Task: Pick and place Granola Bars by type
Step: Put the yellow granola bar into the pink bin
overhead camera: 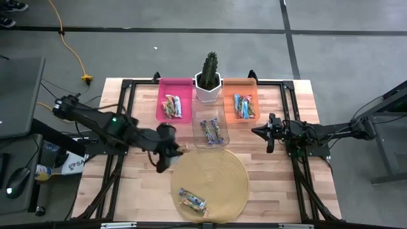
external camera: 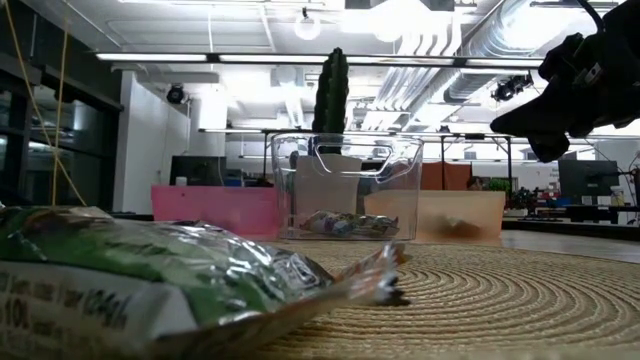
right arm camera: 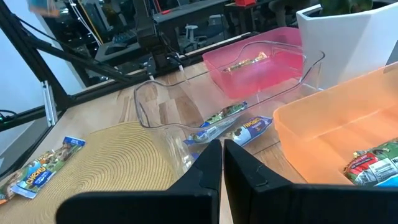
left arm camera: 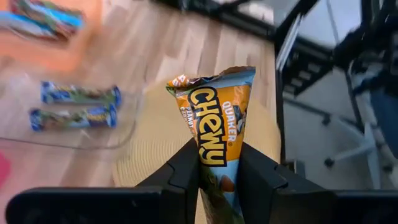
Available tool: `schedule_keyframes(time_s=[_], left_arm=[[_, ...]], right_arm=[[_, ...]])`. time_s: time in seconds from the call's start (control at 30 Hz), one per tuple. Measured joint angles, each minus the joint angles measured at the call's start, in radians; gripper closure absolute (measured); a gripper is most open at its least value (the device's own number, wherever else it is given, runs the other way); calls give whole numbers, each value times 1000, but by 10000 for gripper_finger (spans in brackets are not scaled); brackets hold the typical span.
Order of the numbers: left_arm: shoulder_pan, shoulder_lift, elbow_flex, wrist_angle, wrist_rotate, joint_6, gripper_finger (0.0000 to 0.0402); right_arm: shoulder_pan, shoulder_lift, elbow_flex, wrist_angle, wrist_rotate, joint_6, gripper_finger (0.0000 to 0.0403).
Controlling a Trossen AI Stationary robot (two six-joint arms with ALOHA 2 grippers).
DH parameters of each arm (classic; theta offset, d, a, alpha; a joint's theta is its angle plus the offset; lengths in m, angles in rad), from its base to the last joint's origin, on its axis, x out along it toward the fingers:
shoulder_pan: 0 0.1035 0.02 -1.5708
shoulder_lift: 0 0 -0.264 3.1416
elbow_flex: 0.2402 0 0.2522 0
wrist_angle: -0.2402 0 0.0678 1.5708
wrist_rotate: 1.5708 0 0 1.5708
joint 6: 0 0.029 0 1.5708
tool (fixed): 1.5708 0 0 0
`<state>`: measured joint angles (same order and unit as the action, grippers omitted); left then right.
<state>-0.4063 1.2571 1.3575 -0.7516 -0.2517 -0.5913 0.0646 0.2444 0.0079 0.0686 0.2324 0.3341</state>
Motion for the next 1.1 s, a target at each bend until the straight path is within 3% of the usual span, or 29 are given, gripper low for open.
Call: schedule_keyframes(time_s=[0.3, 0.83, 0.93, 1.1], left_arm=[[0, -108, 0, 79, -30, 24, 319], [1, -176, 0, 374, -38, 237, 319], [0, -183, 0, 407, -121, 252, 319], [1, -198, 0, 452, -359, 338, 319]], right_arm=[[0, 4, 0, 1, 0, 0, 402], [0, 4, 0, 2, 0, 0, 402], [0, 4, 0, 2, 0, 0, 402], [0, 4, 0, 2, 0, 0, 403]])
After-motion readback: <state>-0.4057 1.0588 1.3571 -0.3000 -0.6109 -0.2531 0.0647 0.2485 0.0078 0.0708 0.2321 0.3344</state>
